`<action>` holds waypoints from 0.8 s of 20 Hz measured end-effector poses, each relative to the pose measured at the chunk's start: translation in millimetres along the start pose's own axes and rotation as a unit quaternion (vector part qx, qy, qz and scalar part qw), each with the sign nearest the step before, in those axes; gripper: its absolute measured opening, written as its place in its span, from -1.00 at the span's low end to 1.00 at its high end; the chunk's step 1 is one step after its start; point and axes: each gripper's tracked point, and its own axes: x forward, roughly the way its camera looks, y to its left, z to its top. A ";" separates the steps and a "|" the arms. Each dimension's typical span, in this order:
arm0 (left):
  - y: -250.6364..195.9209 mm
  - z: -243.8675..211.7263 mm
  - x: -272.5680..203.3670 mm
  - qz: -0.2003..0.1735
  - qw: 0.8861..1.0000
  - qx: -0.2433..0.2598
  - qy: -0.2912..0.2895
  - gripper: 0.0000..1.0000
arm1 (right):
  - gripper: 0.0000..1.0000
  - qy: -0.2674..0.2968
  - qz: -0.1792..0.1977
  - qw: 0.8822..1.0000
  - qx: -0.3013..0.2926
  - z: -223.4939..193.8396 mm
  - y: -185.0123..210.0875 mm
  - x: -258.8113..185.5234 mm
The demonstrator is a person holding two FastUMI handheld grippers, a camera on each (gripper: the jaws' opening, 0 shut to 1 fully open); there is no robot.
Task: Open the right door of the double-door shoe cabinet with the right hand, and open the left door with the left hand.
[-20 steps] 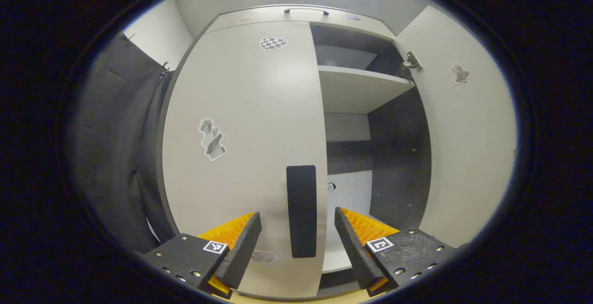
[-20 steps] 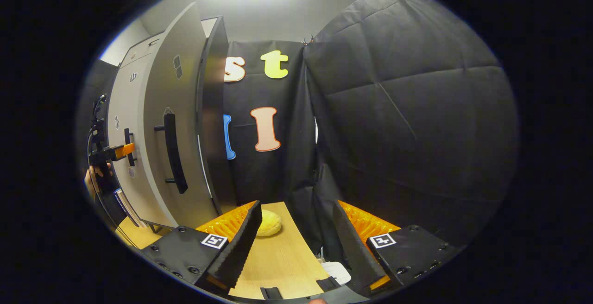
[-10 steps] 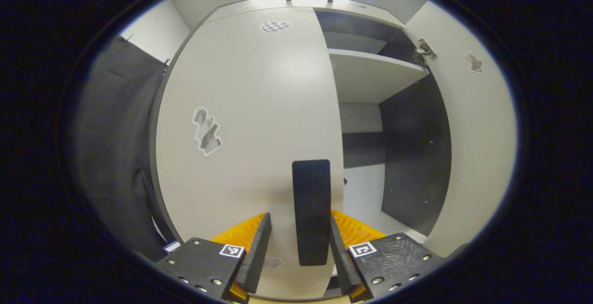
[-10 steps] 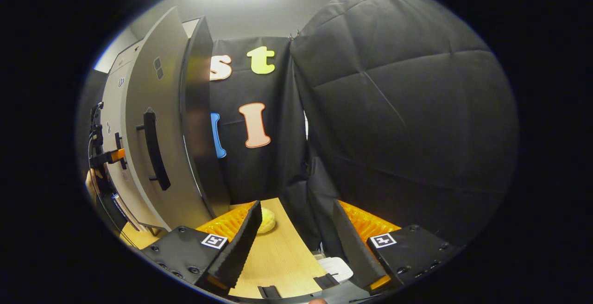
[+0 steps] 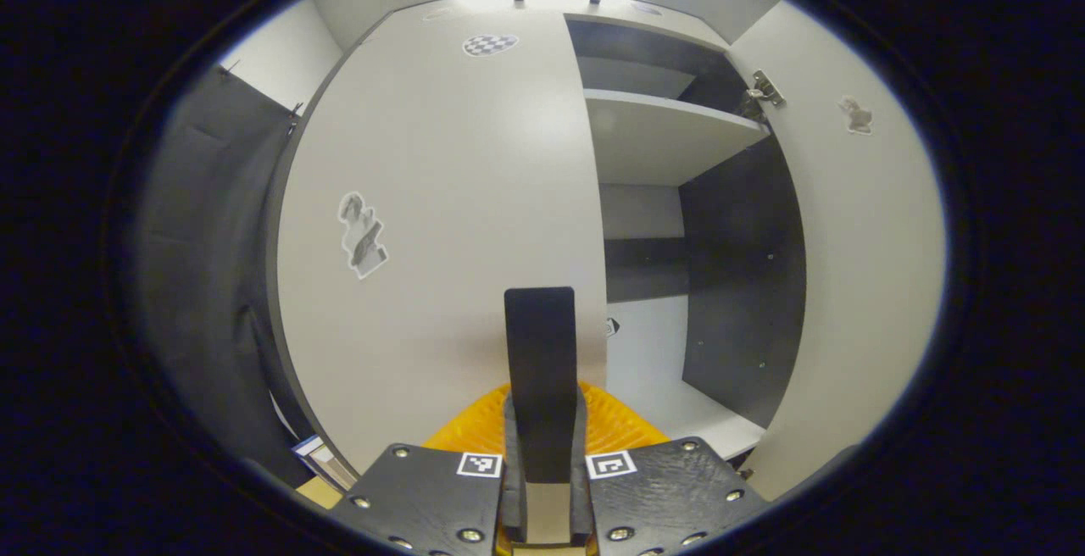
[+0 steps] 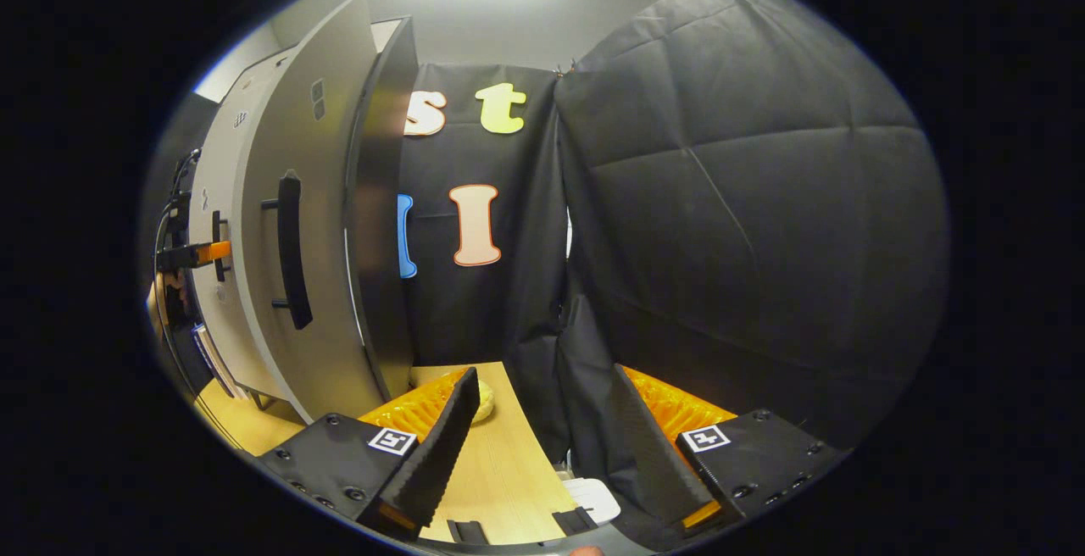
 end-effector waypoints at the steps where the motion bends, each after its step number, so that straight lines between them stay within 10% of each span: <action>1: -0.3 1.5 -0.6 0.000 1.000 0.001 0.000 -0.65 | 0.95 -0.002 0.003 1.000 -0.002 2.3 1.9 -0.8; 16: -2.7 3.7 -5.2 -0.027 0.999 -0.021 0.008 -0.77 | 0.84 -0.017 0.036 0.999 -0.008 14.8 33.9 -1.7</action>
